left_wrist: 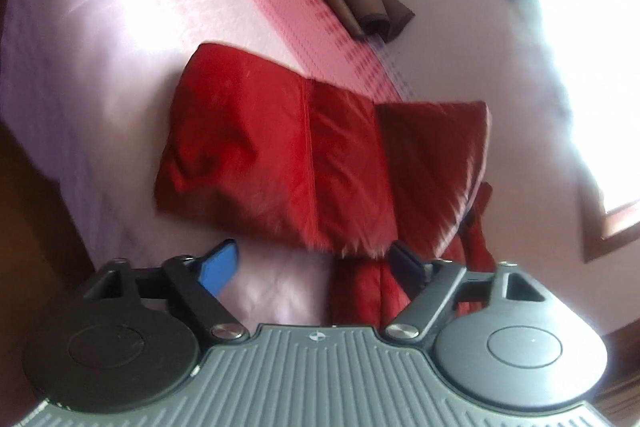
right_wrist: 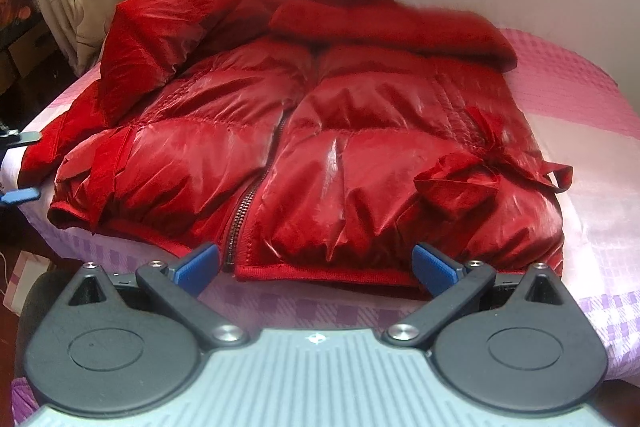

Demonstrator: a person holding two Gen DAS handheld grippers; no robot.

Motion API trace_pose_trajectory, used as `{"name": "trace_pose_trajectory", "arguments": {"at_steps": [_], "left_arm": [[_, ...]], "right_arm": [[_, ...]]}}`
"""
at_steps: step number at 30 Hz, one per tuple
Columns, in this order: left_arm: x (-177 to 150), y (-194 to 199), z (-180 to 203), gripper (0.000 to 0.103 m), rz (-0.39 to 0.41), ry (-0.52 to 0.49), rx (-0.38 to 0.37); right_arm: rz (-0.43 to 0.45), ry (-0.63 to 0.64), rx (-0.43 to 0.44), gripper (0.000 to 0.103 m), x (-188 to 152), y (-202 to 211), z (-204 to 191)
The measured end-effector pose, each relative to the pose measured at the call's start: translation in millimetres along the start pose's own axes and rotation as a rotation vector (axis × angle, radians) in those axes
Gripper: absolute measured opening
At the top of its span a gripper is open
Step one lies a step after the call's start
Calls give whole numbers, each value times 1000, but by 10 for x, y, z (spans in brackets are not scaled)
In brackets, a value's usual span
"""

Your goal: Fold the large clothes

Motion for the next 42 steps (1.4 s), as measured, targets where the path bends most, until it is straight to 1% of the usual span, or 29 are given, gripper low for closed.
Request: {"name": "trace_pose_trajectory", "arguments": {"at_steps": [1, 2, 3, 4, 6, 8, 10, 12, 15, 18, 20, 21, 22, 23, 24, 25, 26, 27, 28, 29, 31, 33, 35, 37, 38, 39, 40, 41, 42], "left_arm": [[51, -49, -8, 50, -5, 7, 5], [112, -101, -29, 22, -14, 20, 20], [152, -148, -33, 8, -12, 15, 39], [171, -143, -26, 4, 8, -2, 61], [200, -69, 36, 3, 107, -41, 159], [294, 63, 136, 2, 228, -79, 250], [438, 248, 223, 3, 341, -95, 309], [618, 397, 290, 2, 422, -103, 347], [909, 432, 370, 2, 473, -131, 399], [1111, 241, 393, 3, 454, -169, 466], [1193, 56, 346, 10, 419, -196, 525], [1203, -18, 303, 12, 419, -189, 552], [1186, -34, 223, 22, 429, -182, 557], [1108, -5, 166, 43, 452, -169, 554], [1067, 25, 132, 58, 476, -158, 544], [991, 89, 106, 86, 508, -146, 539], [895, 158, 99, 94, 546, -136, 542], [795, 216, 125, 93, 589, -132, 544], [710, 258, 162, 94, 621, -153, 540], [635, 290, 213, 95, 630, -187, 540], [470, 359, 314, 96, 634, -221, 532], [278, 439, 386, 97, 626, -231, 472], [106, 467, 430, 101, 603, -229, 416], [-99, 488, 477, 102, 587, -227, 366], [-181, 482, 494, 102, 579, -231, 348], [-255, 475, 512, 102, 572, -238, 338], [-330, 448, 536, 102, 564, -247, 335], [-391, 412, 570, 102, 554, -257, 336], [-443, 369, 615, 102, 539, -276, 338]], "right_arm": [[-3, 0, -2, 103, 3, -7, 2], [-5, 1, -4, 103, 6, -16, 1], [-5, 1, -6, 103, 5, -22, 0], [-5, 0, -6, 103, 3, -27, 0], [-7, 0, -7, 103, 5, -40, 3], [-10, -5, -5, 103, 18, -51, 12], [-8, -12, 3, 103, 48, -57, 29], [0, -19, 13, 103, 83, -55, 53], [16, -18, 29, 103, 161, -59, 90], [28, -18, 49, 103, 312, -85, 118], [44, -21, 82, 103, 462, -77, 149], [51, -16, 105, 103, 546, -68, 162], [58, -8, 124, 103, 631, -57, 167], [74, 9, 135, 103, 742, -37, 163], [100, 32, 130, 103, 835, -16, 150], [138, 74, 112, 103, 957, -11, 124], [172, 116, 88, 103, 1068, -26, 91], [201, 160, 56, 103, 1191, -67, 51], [215, 198, 29, 103, 1306, -126, 4], [224, 240, 4, 103, 1446, -217, -54], [232, 308, -35, 103, 1669, -401, -174], [256, 387, -121, 103, 1864, -630, -324], [269, 454, -223, 103, 2025, -884, -463], [254, 492, -299, 103, 2177, -1153, -544], [239, 506, -319, 103, 2214, -1265, -547], [223, 516, -338, 96, 2267, -1370, -552], [216, 517, -338, 85, 2315, -1438, -528], [210, 500, -322, 43, 2359, -1440, -478], [193, 465, -303, 14, 2408, -1422, -399]]}}
Point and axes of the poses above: each gripper's, at about its wrist camera, not at the fingertips, and y roughly against the way its jaws point, z to its right, x to its top, the point moved 2 cm from there along -y, roughly the way its jaws point, and after that the axes turned 14 degrees about -z, right-handed, at the moved point
